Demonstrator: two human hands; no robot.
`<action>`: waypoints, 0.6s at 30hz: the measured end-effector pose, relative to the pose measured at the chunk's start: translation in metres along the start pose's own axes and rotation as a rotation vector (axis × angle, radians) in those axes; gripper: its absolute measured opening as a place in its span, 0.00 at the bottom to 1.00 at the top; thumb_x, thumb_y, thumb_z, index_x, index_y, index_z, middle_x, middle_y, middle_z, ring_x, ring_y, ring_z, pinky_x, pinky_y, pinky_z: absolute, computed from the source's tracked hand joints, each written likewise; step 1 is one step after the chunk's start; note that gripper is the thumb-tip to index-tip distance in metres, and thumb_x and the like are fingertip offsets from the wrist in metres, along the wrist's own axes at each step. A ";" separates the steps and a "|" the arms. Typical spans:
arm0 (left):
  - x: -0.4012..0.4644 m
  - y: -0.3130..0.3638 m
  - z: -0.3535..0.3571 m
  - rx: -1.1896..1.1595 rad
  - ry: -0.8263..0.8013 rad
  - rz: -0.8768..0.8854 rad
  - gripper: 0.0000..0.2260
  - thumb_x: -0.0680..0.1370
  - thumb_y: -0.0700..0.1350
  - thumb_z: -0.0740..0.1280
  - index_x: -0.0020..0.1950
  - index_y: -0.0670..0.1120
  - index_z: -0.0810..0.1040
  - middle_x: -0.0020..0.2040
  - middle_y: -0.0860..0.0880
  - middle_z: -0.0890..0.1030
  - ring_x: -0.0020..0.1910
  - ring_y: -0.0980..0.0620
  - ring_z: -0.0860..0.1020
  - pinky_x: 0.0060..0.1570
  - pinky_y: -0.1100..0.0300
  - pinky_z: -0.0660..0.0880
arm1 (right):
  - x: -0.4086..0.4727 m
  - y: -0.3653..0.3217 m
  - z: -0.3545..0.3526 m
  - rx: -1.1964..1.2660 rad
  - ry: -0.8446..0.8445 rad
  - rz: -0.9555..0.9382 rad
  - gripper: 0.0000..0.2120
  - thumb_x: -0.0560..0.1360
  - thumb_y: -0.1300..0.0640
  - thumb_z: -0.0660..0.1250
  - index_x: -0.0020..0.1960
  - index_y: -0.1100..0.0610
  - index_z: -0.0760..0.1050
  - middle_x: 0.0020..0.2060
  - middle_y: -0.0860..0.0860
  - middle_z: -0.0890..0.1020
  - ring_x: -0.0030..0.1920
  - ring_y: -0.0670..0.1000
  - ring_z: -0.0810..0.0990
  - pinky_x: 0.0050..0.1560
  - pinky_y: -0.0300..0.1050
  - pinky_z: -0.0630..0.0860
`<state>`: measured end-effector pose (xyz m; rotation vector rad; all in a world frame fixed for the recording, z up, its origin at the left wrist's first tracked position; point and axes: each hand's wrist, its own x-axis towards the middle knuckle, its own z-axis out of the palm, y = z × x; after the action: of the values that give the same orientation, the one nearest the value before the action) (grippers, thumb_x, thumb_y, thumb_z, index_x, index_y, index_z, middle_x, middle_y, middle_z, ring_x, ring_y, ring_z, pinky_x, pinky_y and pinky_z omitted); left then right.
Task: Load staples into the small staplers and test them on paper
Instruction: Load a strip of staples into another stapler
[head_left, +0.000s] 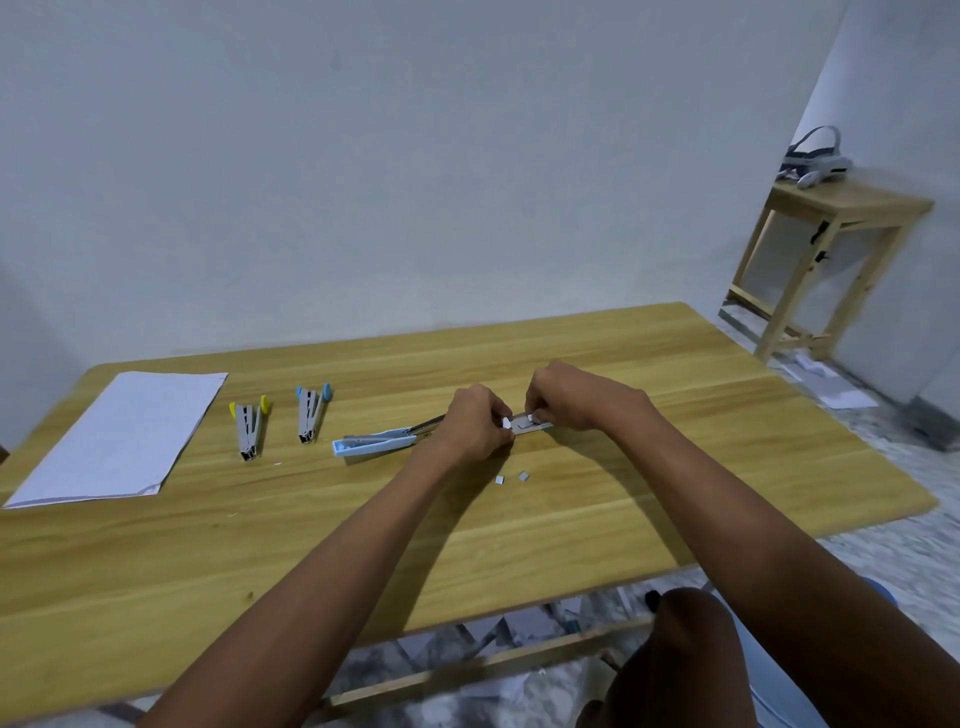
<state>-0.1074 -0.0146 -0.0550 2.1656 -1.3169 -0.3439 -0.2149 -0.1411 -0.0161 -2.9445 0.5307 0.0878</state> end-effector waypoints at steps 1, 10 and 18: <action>0.000 0.000 0.000 -0.001 0.002 0.003 0.11 0.73 0.38 0.73 0.55 0.40 0.84 0.49 0.42 0.85 0.40 0.51 0.78 0.42 0.62 0.73 | 0.000 0.000 0.000 -0.003 -0.006 -0.004 0.07 0.76 0.63 0.69 0.51 0.59 0.84 0.44 0.55 0.85 0.39 0.53 0.78 0.40 0.44 0.72; -0.003 0.001 -0.005 -0.009 -0.006 0.013 0.19 0.72 0.40 0.75 0.63 0.40 0.80 0.54 0.42 0.83 0.47 0.47 0.81 0.47 0.58 0.77 | -0.004 0.000 -0.007 0.077 0.040 -0.038 0.08 0.79 0.63 0.65 0.52 0.62 0.83 0.48 0.55 0.85 0.45 0.51 0.81 0.45 0.44 0.76; -0.013 -0.029 -0.076 0.116 0.082 -0.104 0.16 0.69 0.45 0.78 0.55 0.47 0.82 0.50 0.50 0.82 0.48 0.51 0.80 0.49 0.56 0.78 | 0.008 -0.022 -0.006 0.163 0.111 -0.124 0.09 0.80 0.64 0.63 0.53 0.64 0.82 0.49 0.55 0.83 0.46 0.52 0.80 0.46 0.45 0.74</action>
<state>-0.0547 0.0328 -0.0123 2.3248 -1.2084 -0.2214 -0.1996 -0.1249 -0.0077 -2.8248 0.3501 -0.1270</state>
